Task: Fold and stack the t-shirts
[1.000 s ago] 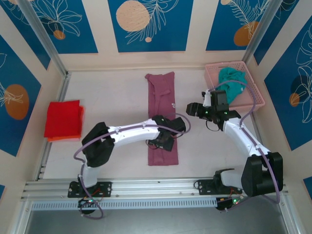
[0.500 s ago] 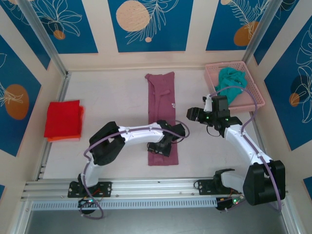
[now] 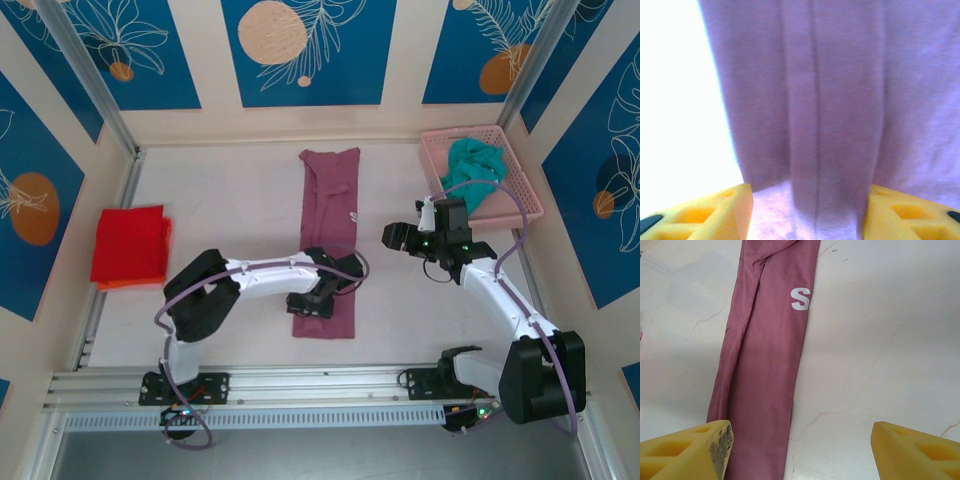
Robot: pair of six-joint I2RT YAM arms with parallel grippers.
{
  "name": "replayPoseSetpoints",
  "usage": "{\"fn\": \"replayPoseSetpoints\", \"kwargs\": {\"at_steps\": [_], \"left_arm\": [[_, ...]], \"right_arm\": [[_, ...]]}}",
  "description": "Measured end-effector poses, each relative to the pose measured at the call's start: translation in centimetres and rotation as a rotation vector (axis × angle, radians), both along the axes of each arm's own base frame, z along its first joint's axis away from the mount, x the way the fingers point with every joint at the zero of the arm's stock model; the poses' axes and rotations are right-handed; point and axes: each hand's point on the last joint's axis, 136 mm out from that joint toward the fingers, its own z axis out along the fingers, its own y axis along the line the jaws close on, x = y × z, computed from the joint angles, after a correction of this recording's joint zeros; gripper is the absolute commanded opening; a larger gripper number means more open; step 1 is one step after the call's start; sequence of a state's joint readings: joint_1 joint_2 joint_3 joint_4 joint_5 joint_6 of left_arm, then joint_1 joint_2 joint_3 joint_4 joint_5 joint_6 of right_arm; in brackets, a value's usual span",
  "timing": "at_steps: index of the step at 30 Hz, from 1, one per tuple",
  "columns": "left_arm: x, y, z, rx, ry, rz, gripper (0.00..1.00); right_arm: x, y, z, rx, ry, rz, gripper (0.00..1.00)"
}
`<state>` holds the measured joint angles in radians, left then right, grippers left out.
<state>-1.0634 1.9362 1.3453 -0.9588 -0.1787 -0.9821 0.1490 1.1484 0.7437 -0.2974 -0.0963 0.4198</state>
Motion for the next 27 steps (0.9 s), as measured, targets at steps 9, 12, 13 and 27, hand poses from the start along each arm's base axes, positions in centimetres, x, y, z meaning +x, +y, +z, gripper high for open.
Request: {"fn": "replayPoseSetpoints", "kwargs": {"at_steps": [9,12,13,27], "left_arm": [[0.3,2.9,0.3,0.014,-0.037,0.095,0.57],[0.3,3.8,0.8,0.006,-0.057,0.12,0.58],[0.3,4.1,1.1,-0.002,-0.064,0.128,0.59],[1.1,2.0,1.4,-0.137,-0.091,0.085,0.68]], "right_arm": [[0.0,0.2,0.1,0.016,0.006,-0.003,0.74],[-0.1,0.4,0.1,0.02,0.008,0.004,0.74],[-0.2,0.6,0.1,0.02,0.008,0.008,0.74],[-2.2,4.9,-0.3,-0.021,0.008,0.178,0.74]]}}
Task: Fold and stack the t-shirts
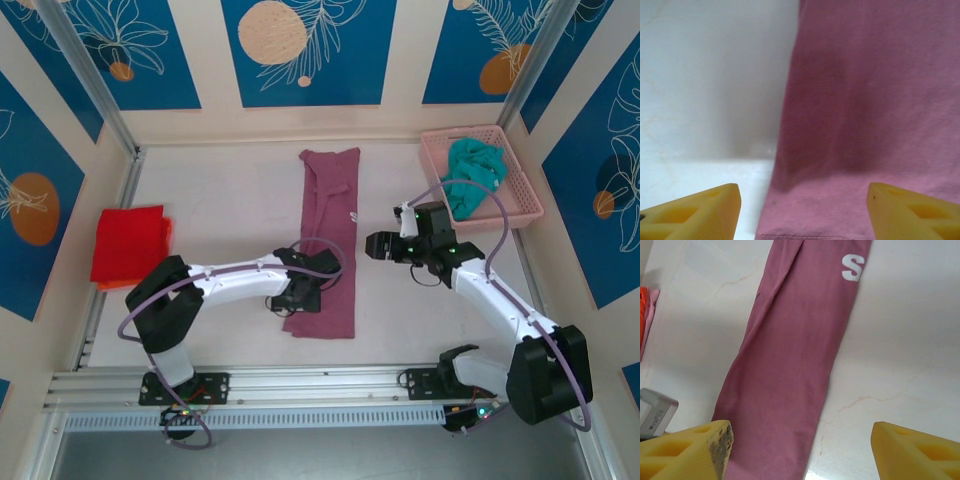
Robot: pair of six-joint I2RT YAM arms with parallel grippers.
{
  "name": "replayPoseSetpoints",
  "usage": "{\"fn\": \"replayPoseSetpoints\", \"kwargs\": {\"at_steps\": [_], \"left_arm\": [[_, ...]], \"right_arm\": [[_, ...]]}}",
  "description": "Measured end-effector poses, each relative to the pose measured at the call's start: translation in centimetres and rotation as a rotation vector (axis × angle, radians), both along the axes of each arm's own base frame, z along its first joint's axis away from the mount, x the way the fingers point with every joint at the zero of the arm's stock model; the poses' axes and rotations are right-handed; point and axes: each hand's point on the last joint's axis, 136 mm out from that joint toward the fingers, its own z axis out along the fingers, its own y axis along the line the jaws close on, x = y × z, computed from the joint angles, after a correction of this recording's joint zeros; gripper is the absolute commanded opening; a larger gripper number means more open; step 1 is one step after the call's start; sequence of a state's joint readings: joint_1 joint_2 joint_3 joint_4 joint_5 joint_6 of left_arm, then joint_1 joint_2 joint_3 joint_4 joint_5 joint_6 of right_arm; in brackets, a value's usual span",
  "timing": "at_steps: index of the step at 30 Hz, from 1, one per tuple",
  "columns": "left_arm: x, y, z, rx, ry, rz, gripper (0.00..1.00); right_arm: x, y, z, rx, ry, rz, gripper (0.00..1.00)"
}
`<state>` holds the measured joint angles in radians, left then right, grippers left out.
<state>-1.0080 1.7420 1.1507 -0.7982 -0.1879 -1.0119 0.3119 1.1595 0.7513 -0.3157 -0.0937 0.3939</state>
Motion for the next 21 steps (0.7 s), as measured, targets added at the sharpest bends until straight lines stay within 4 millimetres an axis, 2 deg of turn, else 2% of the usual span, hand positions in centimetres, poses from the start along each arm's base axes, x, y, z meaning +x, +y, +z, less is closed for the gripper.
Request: {"fn": "replayPoseSetpoints", "kwargs": {"at_steps": [4,6,11,13,17,18,21], "left_arm": [[0.4,-0.1,0.0,-0.057,-0.017,0.018,0.73],[0.6,1.3,0.2,-0.087,-0.026,0.051,0.78],[2.0,6.6,1.4,-0.181,-0.066,0.204,0.89],[2.8,8.5,1.7,-0.21,-0.082,0.263,0.92],[4.1,11.5,2.6,-0.253,-0.117,0.351,0.97],[4.3,11.9,2.8,-0.262,-0.124,0.365,1.0],[5.0,13.2,3.7,-0.295,-0.147,0.392,1.0]], "right_arm": [[-1.0,1.5,-0.7,-0.039,0.016,0.053,0.74],[-1.9,2.4,-1.0,-0.064,0.017,0.095,0.74],[-4.8,5.4,-1.3,-0.143,-0.035,0.29,0.77],[-6.7,7.2,-1.1,-0.182,-0.1,0.431,0.77],[-11.7,11.1,-1.2,-0.267,-0.247,0.772,0.72],[-13.0,11.7,-1.5,-0.288,-0.269,0.846,0.71],[-15.8,13.0,-3.5,-0.38,-0.284,1.035,0.69]]}}
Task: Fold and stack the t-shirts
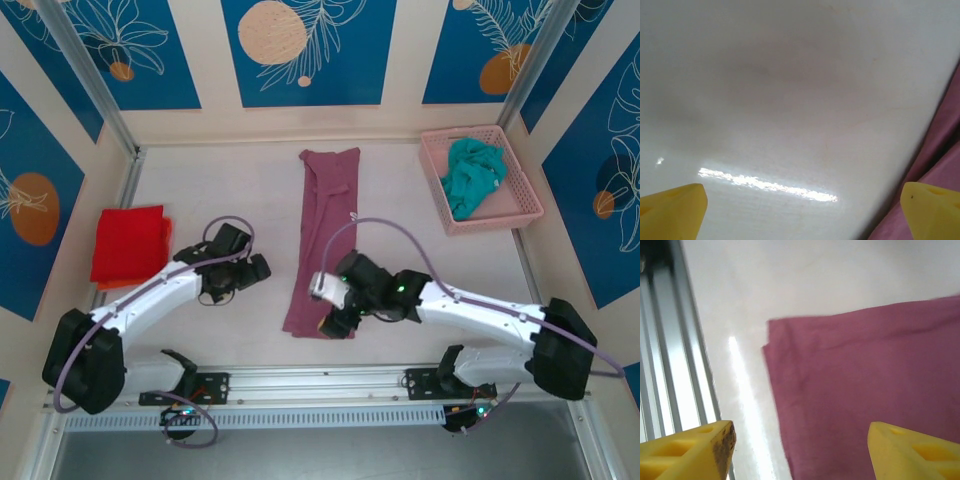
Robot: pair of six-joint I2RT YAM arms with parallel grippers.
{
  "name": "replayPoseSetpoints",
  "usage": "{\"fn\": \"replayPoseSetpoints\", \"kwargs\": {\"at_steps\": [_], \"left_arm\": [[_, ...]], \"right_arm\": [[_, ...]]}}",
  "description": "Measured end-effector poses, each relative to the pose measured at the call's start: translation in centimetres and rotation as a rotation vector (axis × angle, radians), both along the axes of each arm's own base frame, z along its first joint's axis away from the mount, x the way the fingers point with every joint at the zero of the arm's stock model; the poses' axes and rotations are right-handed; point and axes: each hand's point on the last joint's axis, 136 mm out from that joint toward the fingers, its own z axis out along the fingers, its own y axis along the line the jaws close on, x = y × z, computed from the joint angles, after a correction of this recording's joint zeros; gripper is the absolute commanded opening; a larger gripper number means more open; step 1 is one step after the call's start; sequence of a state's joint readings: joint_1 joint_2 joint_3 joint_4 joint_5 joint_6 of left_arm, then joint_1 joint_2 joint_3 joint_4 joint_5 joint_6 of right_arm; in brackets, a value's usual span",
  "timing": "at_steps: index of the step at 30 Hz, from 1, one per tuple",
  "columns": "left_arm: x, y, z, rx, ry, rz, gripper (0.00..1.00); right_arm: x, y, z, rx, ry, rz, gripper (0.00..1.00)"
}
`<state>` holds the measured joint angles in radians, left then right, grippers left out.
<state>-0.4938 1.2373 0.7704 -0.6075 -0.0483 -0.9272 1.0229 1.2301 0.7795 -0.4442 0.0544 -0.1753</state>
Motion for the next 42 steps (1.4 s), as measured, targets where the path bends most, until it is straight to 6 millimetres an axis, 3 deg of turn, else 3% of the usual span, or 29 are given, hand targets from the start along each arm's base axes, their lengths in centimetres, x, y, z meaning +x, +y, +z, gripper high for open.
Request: {"fn": "replayPoseSetpoints", "kwargs": {"at_steps": [5,19,22,28,29,34,37,42], "left_arm": [[0.5,0.6,1.2,-0.036,-0.038,0.004,1.0],[-0.7,1.2,0.5,-0.055,-0.018,0.001,0.99],[-0.7,1.2,0.4,-0.057,-0.015,0.0,1.0],[-0.8,1.2,0.3,-0.059,-0.012,-0.001,1.0],[-0.8,1.2,0.3,-0.059,-0.012,-0.001,1.0],[-0.8,1.2,0.3,-0.055,-0.013,-0.011,1.0],[-0.8,1.2,0.2,-0.056,-0.014,-0.018,1.0],[-0.8,0.9,0.0,-0.068,-0.014,-0.027,1.0]], "right_arm": [[-1.5,1.1,-3.5,-0.149,-0.025,0.153,0.66],[-0.4,2.5,-9.1,-0.26,-0.035,0.204,0.53],[0.1,2.7,-9.3,-0.258,-0.052,0.2,0.43],[1.0,3.1,-9.2,-0.265,-0.087,0.202,0.03],[1.1,3.1,-9.1,-0.264,-0.091,0.204,0.0],[0.8,2.9,-9.0,-0.283,-0.073,0.215,0.0],[-0.4,2.2,-8.8,-0.297,-0.015,0.241,0.0],[-2.8,1.0,-6.3,-0.275,0.078,0.281,0.0]]}}
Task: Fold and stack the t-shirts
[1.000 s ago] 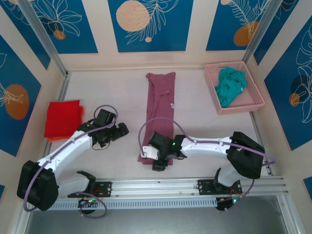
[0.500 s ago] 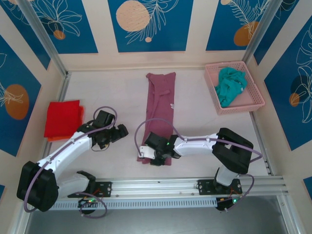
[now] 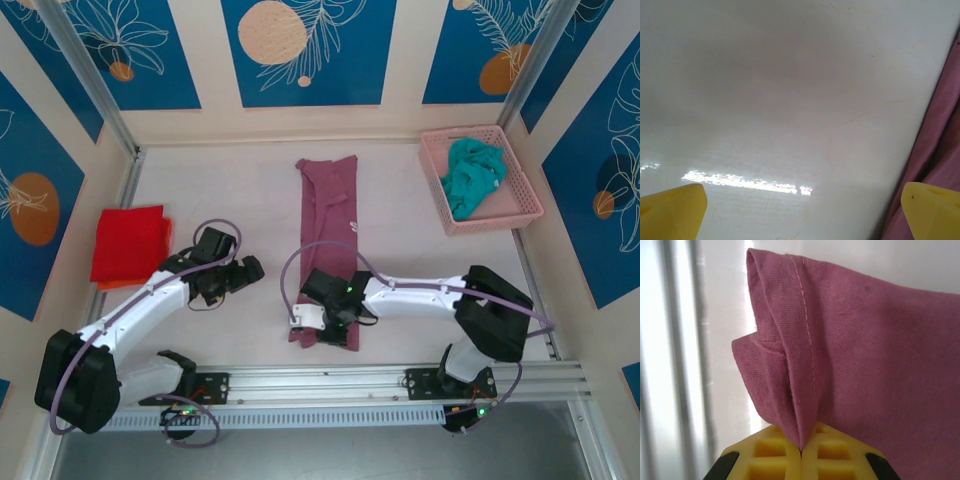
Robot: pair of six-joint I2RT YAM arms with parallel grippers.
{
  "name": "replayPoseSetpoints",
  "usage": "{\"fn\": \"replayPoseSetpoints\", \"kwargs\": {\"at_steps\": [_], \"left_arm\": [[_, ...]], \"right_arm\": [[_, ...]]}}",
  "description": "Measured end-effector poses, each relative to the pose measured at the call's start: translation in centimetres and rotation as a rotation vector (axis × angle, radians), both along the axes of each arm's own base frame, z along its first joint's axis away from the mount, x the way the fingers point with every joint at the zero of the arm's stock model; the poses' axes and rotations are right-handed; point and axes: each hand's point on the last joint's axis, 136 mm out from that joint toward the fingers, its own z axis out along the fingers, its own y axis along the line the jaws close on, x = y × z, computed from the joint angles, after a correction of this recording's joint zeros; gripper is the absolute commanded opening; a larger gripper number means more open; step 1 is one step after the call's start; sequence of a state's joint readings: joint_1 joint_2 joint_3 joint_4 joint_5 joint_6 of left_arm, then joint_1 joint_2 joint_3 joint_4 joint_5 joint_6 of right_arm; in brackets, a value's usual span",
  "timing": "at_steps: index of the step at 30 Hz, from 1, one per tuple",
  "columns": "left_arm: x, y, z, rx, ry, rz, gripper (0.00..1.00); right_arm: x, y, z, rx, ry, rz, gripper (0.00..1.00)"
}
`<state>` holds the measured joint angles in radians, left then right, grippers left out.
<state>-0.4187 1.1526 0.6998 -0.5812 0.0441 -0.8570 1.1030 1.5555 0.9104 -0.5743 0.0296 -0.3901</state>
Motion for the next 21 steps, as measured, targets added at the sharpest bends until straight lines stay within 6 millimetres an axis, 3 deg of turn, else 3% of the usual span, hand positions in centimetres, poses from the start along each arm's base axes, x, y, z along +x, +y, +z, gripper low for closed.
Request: {"fn": "replayPoseSetpoints", "kwargs": {"at_steps": [3,6,13,21], "left_arm": [[0.1,-0.2,-0.2,-0.005,0.005,-0.007,1.0],[0.3,-0.4,-0.6,-0.004,0.014,-0.01,1.0],[0.8,-0.9,-1.0,0.0,0.029,-0.048,1.0],[1.6,-1.4,-0.7,-0.005,0.01,-0.062,1.0]], "right_arm": [[-0.1,0.0,2.1,0.031,0.022,0.003,0.0],[1.3,0.2,3.7,0.057,0.018,-0.008,0.0],[7.2,-0.8,5.9,0.073,-0.051,-0.065,0.0],[13.6,-1.2,6.3,0.065,-0.125,-0.096,0.0]]}}
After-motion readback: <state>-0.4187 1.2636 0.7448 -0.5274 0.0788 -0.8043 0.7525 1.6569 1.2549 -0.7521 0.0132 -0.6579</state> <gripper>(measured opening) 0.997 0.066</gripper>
